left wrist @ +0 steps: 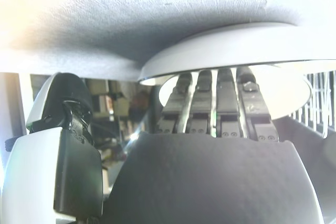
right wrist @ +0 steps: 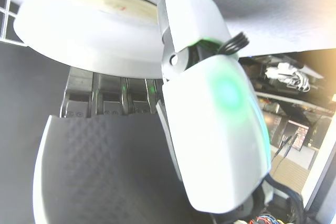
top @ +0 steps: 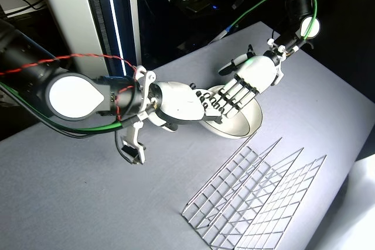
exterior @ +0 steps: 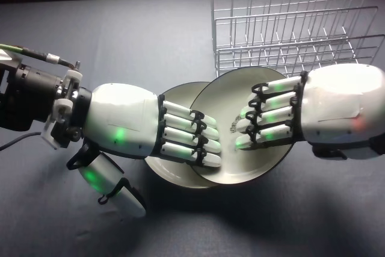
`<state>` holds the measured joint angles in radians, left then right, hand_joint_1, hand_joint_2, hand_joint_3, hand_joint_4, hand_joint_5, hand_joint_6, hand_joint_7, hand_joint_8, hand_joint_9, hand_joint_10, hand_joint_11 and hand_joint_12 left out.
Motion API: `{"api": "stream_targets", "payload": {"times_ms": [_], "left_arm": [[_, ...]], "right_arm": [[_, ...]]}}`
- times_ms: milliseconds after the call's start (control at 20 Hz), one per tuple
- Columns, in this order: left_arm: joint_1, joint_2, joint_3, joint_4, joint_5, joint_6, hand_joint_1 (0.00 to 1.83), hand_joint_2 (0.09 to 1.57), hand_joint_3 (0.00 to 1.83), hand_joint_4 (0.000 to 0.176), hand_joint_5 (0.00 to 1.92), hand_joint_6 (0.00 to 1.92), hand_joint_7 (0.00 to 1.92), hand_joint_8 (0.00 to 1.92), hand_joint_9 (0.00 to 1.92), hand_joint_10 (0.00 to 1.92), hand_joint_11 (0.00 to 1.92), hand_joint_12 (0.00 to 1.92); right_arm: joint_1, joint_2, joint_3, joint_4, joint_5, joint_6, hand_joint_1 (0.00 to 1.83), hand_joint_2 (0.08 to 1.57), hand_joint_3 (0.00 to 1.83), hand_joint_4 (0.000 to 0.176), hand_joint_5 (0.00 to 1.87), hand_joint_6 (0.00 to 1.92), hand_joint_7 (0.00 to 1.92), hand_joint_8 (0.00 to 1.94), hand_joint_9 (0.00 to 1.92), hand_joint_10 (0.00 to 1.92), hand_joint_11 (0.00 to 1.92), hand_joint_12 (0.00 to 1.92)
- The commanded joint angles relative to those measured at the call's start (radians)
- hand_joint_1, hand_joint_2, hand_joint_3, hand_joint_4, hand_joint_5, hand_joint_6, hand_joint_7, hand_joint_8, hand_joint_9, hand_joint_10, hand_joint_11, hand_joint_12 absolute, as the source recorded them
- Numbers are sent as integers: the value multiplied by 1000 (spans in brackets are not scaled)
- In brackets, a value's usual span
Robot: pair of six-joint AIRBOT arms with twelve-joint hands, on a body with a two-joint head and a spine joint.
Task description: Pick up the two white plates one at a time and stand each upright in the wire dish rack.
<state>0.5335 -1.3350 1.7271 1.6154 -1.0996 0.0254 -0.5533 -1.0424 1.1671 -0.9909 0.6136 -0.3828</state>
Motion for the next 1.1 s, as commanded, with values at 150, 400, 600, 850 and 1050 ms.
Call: {"api": "stream_targets", "payload": {"times_ms": [150, 400, 600, 850, 1050], "left_arm": [[17, 1, 0, 37, -13, 0, 0, 1173, 0, 0, 0, 0, 0, 0, 0, 0, 0, 0], [19, 4, 0, 34, -13, 1, 0, 1184, 3, 0, 0, 0, 0, 0, 0, 0, 0, 0], [19, 4, 0, 33, -13, 1, 0, 1162, 0, 0, 0, 0, 0, 0, 0, 0, 0, 0], [21, 3, -2, 31, -13, 1, 0, 1158, 0, 0, 0, 0, 0, 0, 0, 0, 0, 0], [25, 4, -3, 28, -13, 3, 0, 1161, 0, 0, 0, 0, 0, 0, 0, 0, 0, 0]], "right_arm": [[11, -35, 37, 41, 70, -4, 1396, 1053, 0, 0, 419, 11, 406, 11, 370, 23, 0, 962], [16, -62, 58, 41, 59, -4, 1363, 1038, 0, 0, 506, 20, 478, 12, 434, 24, 0, 1101], [16, -75, 62, 41, 46, -8, 1350, 1032, 0, 0, 668, 16, 689, 12, 654, 42, 194, 1114], [16, -90, 86, 41, 34, -9, 1331, 1029, 0, 0, 749, 18, 775, 19, 745, 52, 271, 1107], [16, -91, 92, 41, 34, -10, 1384, 1072, 0, 0, 1033, 849, 1081, 673, 1023, 1140, 850, 1294]]}}
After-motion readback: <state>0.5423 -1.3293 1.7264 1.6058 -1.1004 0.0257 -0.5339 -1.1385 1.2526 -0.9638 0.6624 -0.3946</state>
